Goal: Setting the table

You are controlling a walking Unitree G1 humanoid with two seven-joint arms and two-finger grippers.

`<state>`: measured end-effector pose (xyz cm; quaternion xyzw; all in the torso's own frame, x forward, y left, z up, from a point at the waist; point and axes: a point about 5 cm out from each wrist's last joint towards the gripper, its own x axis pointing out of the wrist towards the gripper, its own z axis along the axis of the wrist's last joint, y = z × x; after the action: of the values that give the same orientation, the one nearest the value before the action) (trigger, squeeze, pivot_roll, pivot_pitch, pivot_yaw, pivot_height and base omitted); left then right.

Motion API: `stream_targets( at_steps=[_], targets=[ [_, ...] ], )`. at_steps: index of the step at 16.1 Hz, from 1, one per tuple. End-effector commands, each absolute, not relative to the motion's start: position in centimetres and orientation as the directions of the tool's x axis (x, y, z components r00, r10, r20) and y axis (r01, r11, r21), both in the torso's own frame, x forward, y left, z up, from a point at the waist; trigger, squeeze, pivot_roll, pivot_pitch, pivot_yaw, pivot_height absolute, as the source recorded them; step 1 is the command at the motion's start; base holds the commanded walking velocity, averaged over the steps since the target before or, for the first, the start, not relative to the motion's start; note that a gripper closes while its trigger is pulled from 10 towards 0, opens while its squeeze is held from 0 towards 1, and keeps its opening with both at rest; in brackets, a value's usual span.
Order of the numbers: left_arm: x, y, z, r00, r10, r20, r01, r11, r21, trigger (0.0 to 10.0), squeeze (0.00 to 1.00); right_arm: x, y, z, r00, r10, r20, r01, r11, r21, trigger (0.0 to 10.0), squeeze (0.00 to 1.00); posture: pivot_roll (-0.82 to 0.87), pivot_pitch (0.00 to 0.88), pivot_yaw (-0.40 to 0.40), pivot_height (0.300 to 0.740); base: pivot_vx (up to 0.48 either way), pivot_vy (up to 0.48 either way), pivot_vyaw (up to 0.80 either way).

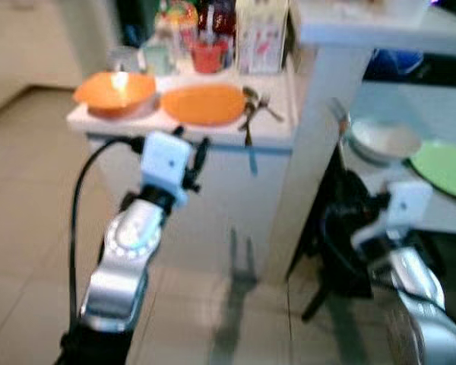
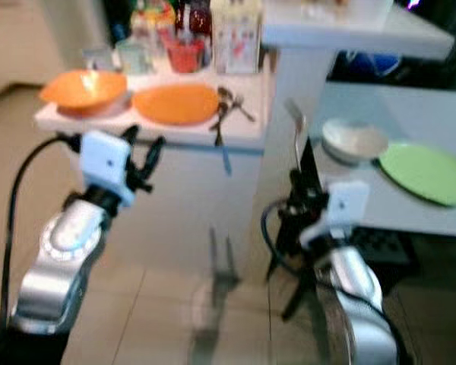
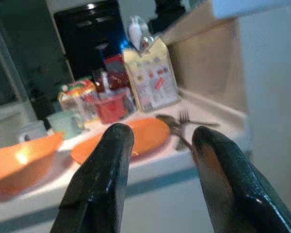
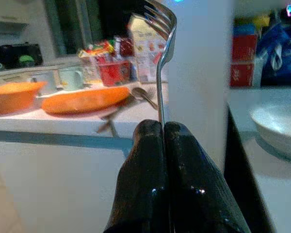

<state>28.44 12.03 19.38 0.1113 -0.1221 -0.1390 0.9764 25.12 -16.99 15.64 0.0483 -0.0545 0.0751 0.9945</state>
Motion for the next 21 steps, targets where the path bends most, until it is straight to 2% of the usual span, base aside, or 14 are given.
stream_targets(
  at_steps=[1, 6, 9, 12, 16, 21],
  targets=[
    [28.5, 11.0, 19.4, 0.922, -0.327, 0.208, 0.271, 0.928, 0.257, 10.0, 0.00, 25.2, -18.2, 15.3, 0.995, 0.077, 0.064, -0.082, 0.994, 0.076, 10.0, 0.00, -0.05, 0.000, 0.025, 0.740, 0.000, -0.345, 0.00],
    [28.7, 11.3, 19.4, 0.931, -0.297, 0.212, 0.239, 0.935, 0.263, 10.0, 0.00, 26.0, -17.8, 15.4, 0.998, 0.066, -0.001, -0.066, 0.996, 0.057, 10.0, 0.00, -0.04, 0.000, 0.014, 0.740, 0.000, -0.341, 0.00],
    [29.4, 12.2, 19.4, 0.957, -0.207, 0.204, 0.162, 0.962, 0.219, 10.0, 0.00, 26.3, -17.9, 14.8, 0.996, 0.033, -0.083, -0.028, 0.998, 0.062, 10.0, 0.00, -0.05, 0.000, 0.015, 0.740, 0.000, 0.000, 0.00],
    [29.5, 12.3, 19.3, 0.956, -0.211, 0.205, 0.168, 0.963, 0.209, 10.0, 0.00, 26.5, -17.7, 14.4, 0.990, 0.046, -0.137, -0.035, 0.996, 0.078, 10.0, 0.00, -0.05, 0.000, 0.016, 0.740, 0.000, 0.000, 0.00],
    [29.4, 12.3, 19.2, 0.953, -0.222, 0.206, 0.182, 0.964, 0.195, 10.0, 0.00, 26.5, -16.7, 13.9, 0.973, 0.113, -0.202, -0.102, 0.993, 0.063, 10.0, 0.00, -0.05, 0.000, 0.015, 0.740, 0.291, 0.000, -0.39],
    [29.2, 12.0, 18.9, 0.947, -0.253, 0.195, 0.213, 0.955, 0.206, 10.0, 0.00, 26.2, -17.4, 13.3, 0.966, 0.067, -0.250, -0.060, 0.998, 0.034, 10.0, 0.00, -0.05, 0.000, 0.019, 0.740, 0.318, 0.000, 0.00]
  ],
)
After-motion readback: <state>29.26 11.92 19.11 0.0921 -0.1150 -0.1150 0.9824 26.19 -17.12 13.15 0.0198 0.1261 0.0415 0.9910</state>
